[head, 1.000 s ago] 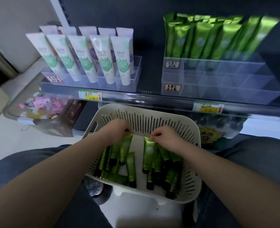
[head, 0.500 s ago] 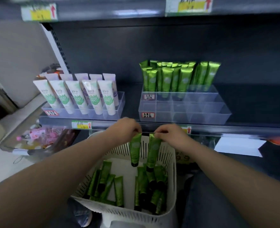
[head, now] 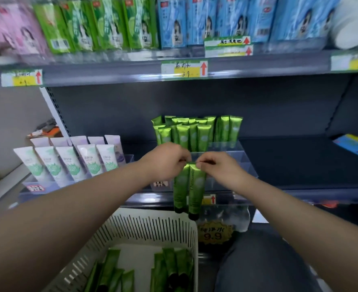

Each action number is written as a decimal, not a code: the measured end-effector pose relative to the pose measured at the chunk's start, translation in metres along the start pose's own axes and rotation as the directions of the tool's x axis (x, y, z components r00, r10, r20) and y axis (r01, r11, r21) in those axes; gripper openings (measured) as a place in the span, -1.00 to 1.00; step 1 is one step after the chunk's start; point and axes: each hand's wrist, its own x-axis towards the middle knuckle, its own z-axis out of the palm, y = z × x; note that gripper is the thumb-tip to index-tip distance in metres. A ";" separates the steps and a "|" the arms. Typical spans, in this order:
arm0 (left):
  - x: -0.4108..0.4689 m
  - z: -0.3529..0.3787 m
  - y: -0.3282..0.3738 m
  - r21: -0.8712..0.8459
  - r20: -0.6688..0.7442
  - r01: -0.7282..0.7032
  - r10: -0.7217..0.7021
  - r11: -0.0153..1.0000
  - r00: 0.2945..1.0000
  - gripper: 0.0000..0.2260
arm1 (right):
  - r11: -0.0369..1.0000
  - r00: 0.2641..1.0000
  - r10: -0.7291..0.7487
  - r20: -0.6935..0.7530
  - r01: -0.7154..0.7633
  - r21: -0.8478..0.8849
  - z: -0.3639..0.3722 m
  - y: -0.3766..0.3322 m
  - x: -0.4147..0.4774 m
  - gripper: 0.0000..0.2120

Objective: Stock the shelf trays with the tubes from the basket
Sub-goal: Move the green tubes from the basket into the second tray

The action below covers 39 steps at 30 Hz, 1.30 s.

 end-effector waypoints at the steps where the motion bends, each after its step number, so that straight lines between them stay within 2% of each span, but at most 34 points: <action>1: 0.006 -0.003 0.004 0.000 -0.013 -0.008 0.008 1.000 1.000 -0.79 | 1.000 1.000 -0.007 -0.011 0.007 0.003 -0.007 -0.001 0.001 -0.90; 10: 0.064 -0.027 0.027 0.046 -0.084 -0.075 0.079 0.996 0.993 -0.81 | 0.998 0.987 -0.058 -0.147 0.059 0.000 -0.065 0.003 0.026 -0.90; 20: 0.130 -0.025 0.030 -0.021 -0.201 -0.046 0.041 0.999 0.979 -0.78 | 0.992 0.945 -0.124 -0.303 0.114 -0.050 -0.106 0.030 0.069 -0.81; 27: 0.173 -0.010 0.021 -0.027 -0.264 -0.028 0.020 0.999 0.964 -0.77 | 0.992 0.907 -0.127 -0.402 0.111 -0.063 -0.121 0.053 0.104 -0.88; 34: 0.203 0.005 0.007 -0.016 -0.309 0.040 -0.043 0.999 0.950 -0.76 | 0.992 0.891 -0.124 -0.437 0.120 -0.037 -0.122 0.069 0.134 -0.91; 39: 0.214 0.025 -0.003 0.042 -0.285 0.056 -0.041 0.998 0.958 -0.78 | 0.982 0.878 -0.189 -0.440 0.154 -0.114 -0.114 0.075 0.143 -0.87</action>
